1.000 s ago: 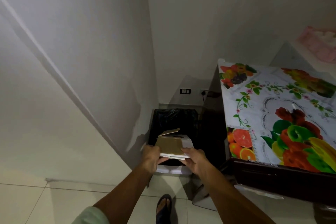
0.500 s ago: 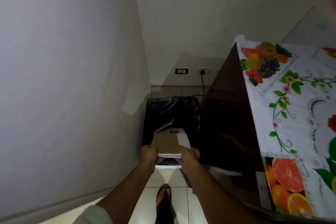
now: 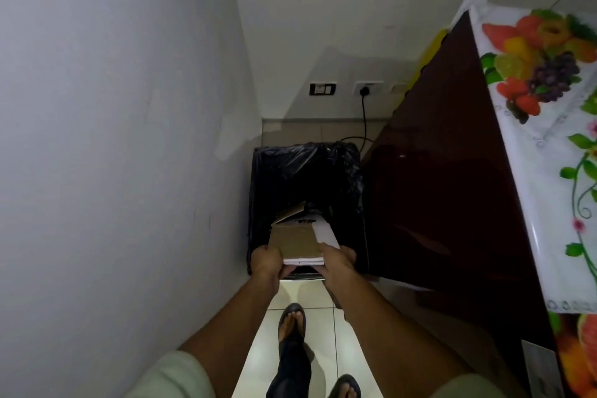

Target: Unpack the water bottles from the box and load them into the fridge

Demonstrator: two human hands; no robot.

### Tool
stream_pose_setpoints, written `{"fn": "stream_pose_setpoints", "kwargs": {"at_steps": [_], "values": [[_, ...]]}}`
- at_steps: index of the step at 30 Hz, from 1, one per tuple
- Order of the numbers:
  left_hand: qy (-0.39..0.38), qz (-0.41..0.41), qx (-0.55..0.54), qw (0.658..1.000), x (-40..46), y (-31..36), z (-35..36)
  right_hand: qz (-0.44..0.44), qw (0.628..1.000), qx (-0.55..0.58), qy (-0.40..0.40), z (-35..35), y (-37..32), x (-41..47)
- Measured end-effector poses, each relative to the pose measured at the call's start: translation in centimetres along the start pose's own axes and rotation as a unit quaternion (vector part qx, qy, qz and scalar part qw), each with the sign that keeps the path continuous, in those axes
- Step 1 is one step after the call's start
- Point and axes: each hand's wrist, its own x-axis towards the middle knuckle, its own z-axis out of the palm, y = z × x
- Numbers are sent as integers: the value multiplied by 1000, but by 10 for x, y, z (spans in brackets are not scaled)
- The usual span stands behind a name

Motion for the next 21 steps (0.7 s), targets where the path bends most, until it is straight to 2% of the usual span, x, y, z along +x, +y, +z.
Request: {"fn": "stream_pose_setpoints", "kwargs": {"at_steps": [4, 7, 10, 13, 17, 21], "values": [[-26, -16, -9, 999, 13, 13, 8, -15, 999, -14, -25, 7, -13, 11], [-27, 6, 3, 1000, 22, 19, 16, -25, 999, -12, -38, 12, -20, 21], [-25, 32, 58, 997, 28, 16, 20, -7, 998, 2, -56, 10, -17, 31], [-6, 31, 135, 990, 26, 5, 15, 23, 999, -7, -41, 0, -3, 35], [-18, 34, 153, 987, 11, -8, 5, 34, 998, -33, -48, -2, 11, 24], [-25, 41, 160, 986, -7, -14, -2, 41, 994, -49, -91, -1, 14, 4]]}}
